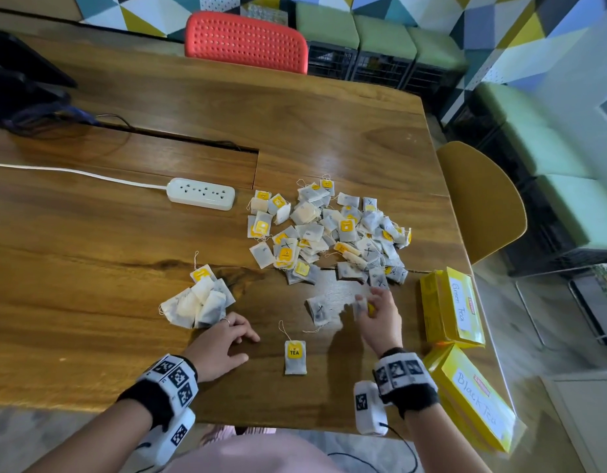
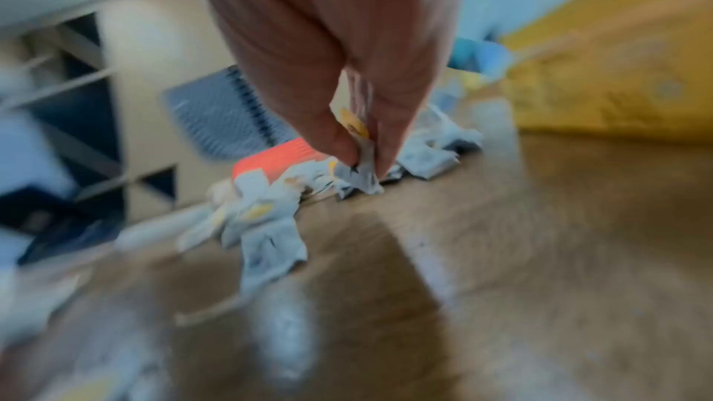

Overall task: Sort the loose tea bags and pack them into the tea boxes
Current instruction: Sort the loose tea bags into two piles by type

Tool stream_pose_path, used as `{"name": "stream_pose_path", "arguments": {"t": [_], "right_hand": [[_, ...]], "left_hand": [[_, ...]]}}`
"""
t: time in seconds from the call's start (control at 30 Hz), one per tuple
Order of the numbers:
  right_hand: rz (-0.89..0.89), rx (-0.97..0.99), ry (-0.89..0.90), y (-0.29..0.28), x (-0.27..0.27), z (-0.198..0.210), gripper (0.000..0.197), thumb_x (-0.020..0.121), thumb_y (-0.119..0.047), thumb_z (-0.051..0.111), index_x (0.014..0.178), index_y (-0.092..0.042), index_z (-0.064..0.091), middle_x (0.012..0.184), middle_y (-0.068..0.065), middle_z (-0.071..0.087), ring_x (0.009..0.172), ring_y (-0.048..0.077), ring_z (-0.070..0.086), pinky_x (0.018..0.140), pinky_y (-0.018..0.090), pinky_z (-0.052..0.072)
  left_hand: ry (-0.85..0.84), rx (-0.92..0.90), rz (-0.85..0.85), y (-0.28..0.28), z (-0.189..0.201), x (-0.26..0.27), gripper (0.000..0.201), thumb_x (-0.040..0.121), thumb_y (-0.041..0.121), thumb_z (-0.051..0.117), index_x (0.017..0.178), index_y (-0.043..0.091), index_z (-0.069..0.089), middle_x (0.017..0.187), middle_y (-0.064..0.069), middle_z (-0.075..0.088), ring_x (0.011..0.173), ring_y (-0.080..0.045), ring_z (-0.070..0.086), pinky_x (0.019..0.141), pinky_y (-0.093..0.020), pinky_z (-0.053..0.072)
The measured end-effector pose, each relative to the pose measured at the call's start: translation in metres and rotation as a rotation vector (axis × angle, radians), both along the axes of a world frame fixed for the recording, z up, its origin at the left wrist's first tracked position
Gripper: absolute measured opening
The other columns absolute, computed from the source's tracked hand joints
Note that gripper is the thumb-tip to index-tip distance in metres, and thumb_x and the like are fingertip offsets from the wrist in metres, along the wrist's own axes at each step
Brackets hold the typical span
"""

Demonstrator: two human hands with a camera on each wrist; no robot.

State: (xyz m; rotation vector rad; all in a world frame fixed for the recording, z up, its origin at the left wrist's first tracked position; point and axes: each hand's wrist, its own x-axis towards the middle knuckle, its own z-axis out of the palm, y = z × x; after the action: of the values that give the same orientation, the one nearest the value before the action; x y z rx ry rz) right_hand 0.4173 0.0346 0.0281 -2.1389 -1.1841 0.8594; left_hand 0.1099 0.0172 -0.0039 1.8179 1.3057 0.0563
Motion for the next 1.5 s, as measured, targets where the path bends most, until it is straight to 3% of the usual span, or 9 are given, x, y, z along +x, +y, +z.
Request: {"name": "stream_pose_path", "arguments": {"t": [0.13,0.33,0.5,0.67,0.83,0.97,1.1,1.2,1.5], "right_hand": [[0.440,-0.009,-0.046,-0.001,-0.018,0.001,0.072,0.082,-0.017,0.073,0.142,-0.016,0.034,0.127,-0.002,0.061,0.112,0.015,0.059,0.095,0.031,0.050],[0.202,0.004,0.097,0.014,-0.018,-0.001,0.054,0.090,-0.011,0.062,0.139,-0.020,0.042,0.123,0.002,0.060,0.111,0.019,0.060,0.082,0.025,0.051],[0.539,-0.211,-0.174,0.019,-0.035,-0.011,0.074,0.075,-0.036,0.077,0.139,-0.033,0.042,0.132,0.001,0.039,0.124,0.019,0.037,0.104,0.039,0.041],[0.546,-0.191,-0.232,0.012,-0.044,-0.016,0.037,0.083,-0.014,0.069,0.120,-0.022,0.065,0.120,0.004,0.044,0.114,0.023,0.044,0.091,0.026,0.039],[0.695,-0.238,-0.173,-0.005,-0.042,-0.007,0.025,0.085,-0.019,0.067,0.110,-0.020,0.071,0.105,-0.003,0.056,0.098,0.011,0.051,0.077,0.018,0.043],[0.442,-0.107,-0.136,0.020,-0.018,0.005,0.031,0.088,-0.025,0.066,0.118,-0.018,0.065,0.113,0.001,0.063,0.098,0.011,0.059,0.090,0.028,0.053],[0.235,-0.115,-0.382,0.054,0.012,-0.001,0.051,0.088,-0.009,0.061,0.135,-0.024,0.048,0.148,0.010,0.027,0.137,0.031,0.029,0.107,0.041,0.037],[0.245,-0.228,-0.440,0.066,0.027,-0.007,0.067,0.086,0.003,0.052,0.139,-0.033,0.033,0.157,0.008,0.009,0.143,0.035,0.010,0.105,0.049,0.037],[0.157,-0.084,-0.414,0.071,0.042,-0.019,0.017,0.088,-0.003,0.054,0.102,-0.008,0.061,0.111,0.013,0.057,0.109,0.035,0.044,0.081,0.033,0.039]], "left_hand": [[0.018,0.000,-0.011,0.001,0.001,0.001,0.033,0.084,0.024,0.068,0.105,0.047,0.055,0.114,0.028,0.035,0.097,0.006,0.049,0.079,-0.004,0.036],[0.029,-0.004,-0.017,0.001,0.002,0.001,0.036,0.085,0.024,0.069,0.109,0.046,0.054,0.116,0.024,0.036,0.098,0.006,0.048,0.079,-0.004,0.036],[0.023,-0.002,-0.013,0.001,0.001,0.000,0.036,0.084,0.022,0.070,0.109,0.044,0.056,0.116,0.023,0.037,0.098,0.004,0.049,0.082,-0.007,0.037],[0.011,0.005,-0.009,0.000,0.000,-0.001,0.035,0.083,0.022,0.071,0.106,0.044,0.056,0.115,0.023,0.037,0.098,0.004,0.049,0.085,-0.010,0.039],[0.014,0.009,-0.010,0.000,-0.001,-0.001,0.034,0.084,0.024,0.070,0.109,0.043,0.057,0.117,0.023,0.038,0.100,0.004,0.048,0.085,-0.010,0.040],[0.007,0.020,0.000,-0.003,-0.002,-0.001,0.033,0.084,0.023,0.070,0.108,0.043,0.058,0.117,0.021,0.039,0.099,0.002,0.049,0.086,-0.012,0.042],[0.000,0.022,0.004,-0.005,-0.003,-0.002,0.032,0.085,0.021,0.069,0.107,0.042,0.058,0.117,0.022,0.038,0.100,0.004,0.050,0.081,-0.006,0.039],[-0.016,0.018,0.021,-0.006,-0.005,-0.002,0.031,0.085,0.020,0.070,0.105,0.042,0.058,0.118,0.021,0.039,0.100,0.004,0.050,0.080,-0.004,0.038],[-0.043,0.005,0.048,-0.006,-0.005,-0.003,0.031,0.083,0.021,0.071,0.101,0.043,0.059,0.117,0.023,0.040,0.101,0.002,0.052,0.090,-0.017,0.045]]}}
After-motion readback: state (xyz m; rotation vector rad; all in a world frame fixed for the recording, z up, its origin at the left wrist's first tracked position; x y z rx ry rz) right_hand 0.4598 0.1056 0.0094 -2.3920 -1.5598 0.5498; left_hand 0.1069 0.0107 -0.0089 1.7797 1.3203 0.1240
